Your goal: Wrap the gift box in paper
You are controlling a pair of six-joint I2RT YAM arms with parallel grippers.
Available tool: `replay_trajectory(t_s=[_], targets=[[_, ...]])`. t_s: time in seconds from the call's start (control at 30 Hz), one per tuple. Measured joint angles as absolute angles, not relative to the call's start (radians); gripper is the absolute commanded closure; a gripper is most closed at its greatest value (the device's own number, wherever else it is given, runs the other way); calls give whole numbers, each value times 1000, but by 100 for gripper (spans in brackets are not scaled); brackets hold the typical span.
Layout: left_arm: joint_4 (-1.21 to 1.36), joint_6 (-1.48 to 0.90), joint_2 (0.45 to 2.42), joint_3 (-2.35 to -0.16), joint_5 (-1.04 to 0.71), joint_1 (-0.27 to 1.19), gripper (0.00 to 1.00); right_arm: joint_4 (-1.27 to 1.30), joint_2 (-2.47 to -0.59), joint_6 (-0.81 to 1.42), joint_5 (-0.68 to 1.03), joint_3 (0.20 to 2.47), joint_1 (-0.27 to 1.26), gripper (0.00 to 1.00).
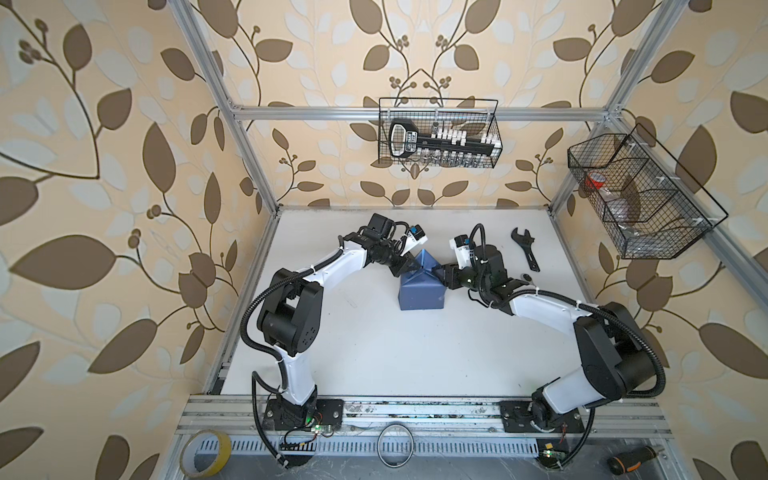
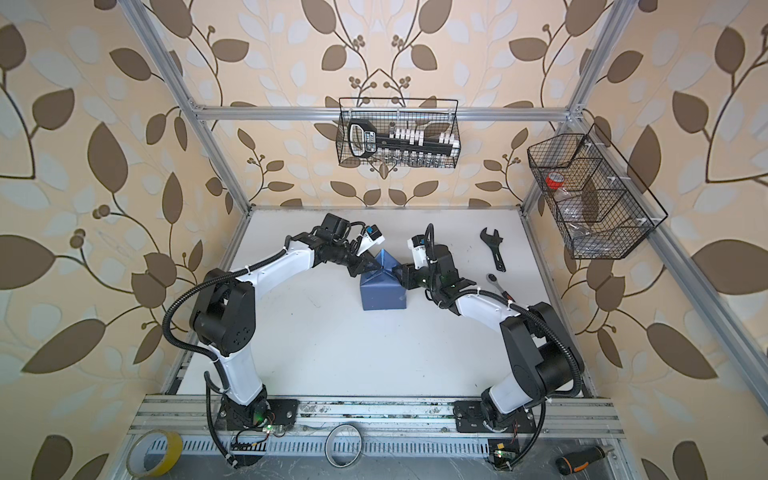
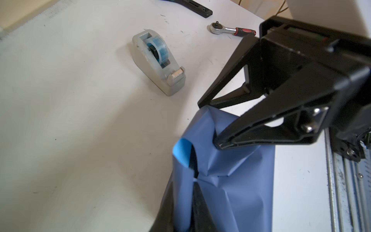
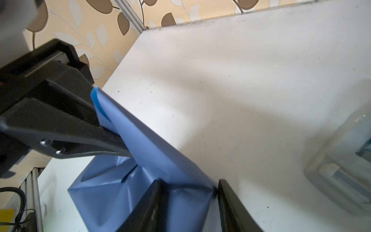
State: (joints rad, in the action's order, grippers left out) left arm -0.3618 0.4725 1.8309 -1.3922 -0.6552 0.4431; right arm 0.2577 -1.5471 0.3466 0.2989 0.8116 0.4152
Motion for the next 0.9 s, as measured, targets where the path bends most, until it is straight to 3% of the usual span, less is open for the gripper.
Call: replay_trajectory(t_s=[0.13, 0.47, 0.9], targets=[[-311, 482, 1779, -1319, -656, 445, 100, 226, -1529, 346, 299, 812, 415, 50], [-206, 558, 1687, -1193, -663, 447, 100, 121, -1473, 239, 349, 822, 353, 38], [-187, 663, 1685, -1180, -704, 452, 100, 55, -1541, -115, 596, 933, 312, 43]])
